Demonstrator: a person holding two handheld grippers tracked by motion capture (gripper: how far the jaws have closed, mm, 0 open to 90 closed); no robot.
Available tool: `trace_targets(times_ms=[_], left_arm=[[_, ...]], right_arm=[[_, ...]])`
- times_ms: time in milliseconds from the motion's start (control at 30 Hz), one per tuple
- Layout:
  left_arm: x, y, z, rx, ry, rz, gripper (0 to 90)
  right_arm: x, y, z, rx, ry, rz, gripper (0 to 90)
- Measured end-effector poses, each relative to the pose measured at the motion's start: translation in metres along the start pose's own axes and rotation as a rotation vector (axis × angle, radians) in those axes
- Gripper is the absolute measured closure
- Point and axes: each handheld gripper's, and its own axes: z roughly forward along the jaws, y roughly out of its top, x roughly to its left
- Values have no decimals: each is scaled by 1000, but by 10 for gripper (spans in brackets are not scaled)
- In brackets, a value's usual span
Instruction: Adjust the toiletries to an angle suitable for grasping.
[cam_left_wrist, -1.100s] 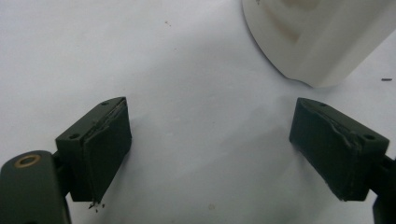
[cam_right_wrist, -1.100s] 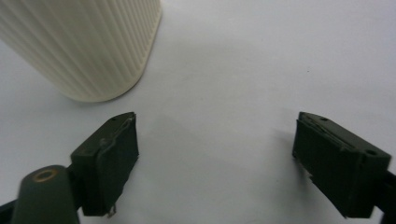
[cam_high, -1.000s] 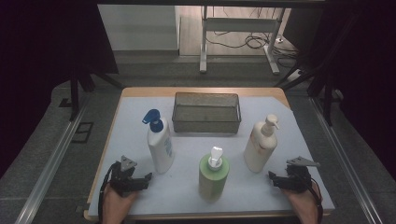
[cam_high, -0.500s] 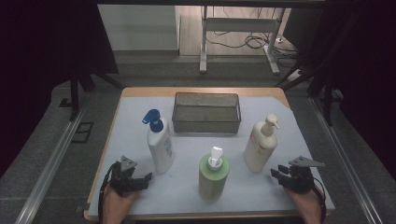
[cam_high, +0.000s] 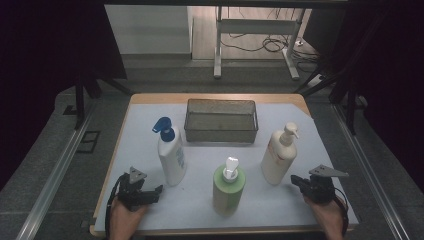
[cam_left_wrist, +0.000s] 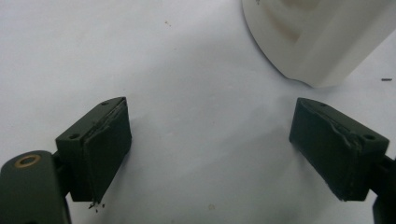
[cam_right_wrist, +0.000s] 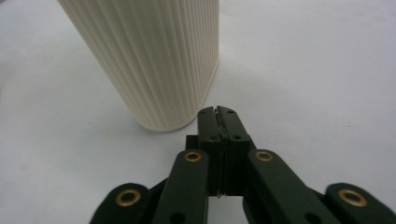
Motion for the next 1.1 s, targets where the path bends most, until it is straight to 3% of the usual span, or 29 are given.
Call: trace_targets(times_ms=[300, 800, 1100], left_arm=[[0, 0, 0, 0, 0, 0, 127], [0, 0, 0, 0, 1, 3, 127], [0, 0, 0, 0, 0, 1, 127]], right_arm=[[0, 7, 7, -3, 44, -2, 897], [1, 9, 17, 10, 48, -7, 888], [5, 8, 11, 9, 52, -13, 894]])
